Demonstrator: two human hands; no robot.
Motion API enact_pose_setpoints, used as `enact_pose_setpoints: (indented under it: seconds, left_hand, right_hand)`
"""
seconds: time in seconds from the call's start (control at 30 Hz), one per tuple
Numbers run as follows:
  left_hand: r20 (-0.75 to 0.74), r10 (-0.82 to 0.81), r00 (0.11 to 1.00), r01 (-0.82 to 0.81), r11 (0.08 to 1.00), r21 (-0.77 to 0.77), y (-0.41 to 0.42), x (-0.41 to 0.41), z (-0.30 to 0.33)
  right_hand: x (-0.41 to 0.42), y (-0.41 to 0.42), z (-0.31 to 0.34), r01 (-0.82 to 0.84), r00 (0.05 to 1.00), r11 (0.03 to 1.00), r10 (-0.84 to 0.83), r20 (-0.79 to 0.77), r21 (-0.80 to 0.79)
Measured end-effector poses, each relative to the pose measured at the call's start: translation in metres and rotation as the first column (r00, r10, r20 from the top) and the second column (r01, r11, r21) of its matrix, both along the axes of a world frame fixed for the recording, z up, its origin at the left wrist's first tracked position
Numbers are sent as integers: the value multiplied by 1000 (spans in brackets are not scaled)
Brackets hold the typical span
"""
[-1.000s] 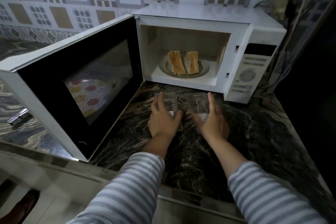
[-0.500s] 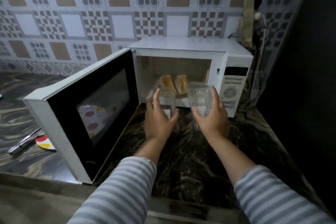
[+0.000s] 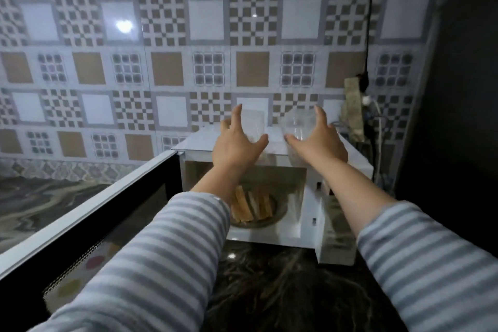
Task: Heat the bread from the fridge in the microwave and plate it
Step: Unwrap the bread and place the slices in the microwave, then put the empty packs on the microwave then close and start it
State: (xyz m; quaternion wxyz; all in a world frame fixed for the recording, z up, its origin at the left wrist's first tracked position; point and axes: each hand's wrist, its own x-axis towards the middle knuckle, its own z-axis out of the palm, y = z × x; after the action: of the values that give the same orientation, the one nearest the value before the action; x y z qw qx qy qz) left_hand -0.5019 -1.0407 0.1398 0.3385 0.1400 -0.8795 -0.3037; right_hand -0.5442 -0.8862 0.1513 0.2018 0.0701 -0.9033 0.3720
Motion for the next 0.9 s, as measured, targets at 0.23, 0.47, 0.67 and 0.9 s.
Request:
enact_pose_setpoints:
  seconds: [0.23, 0.47, 0.67, 0.9]
  left_hand:
    - [174, 4, 985, -5, 1000, 3, -22, -79, 17]
    - [243, 0, 970, -2, 1000, 6, -38, -109, 17]
    - [264, 0, 965, 7, 1000, -25, -38, -104, 20]
    - [213, 31, 977, -13, 996, -84, -34, -70, 25]
  right_hand:
    - [-80, -28, 13, -1, 991, 981, -25, 133, 196]
    - [-114, -42, 14, -26, 989, 969, -10, 144, 246]
    - [-112, -43, 17, -32, 986, 966, -11, 165, 255]
    - [-82, -38, 21, 13, 983, 978, -50, 175, 208]
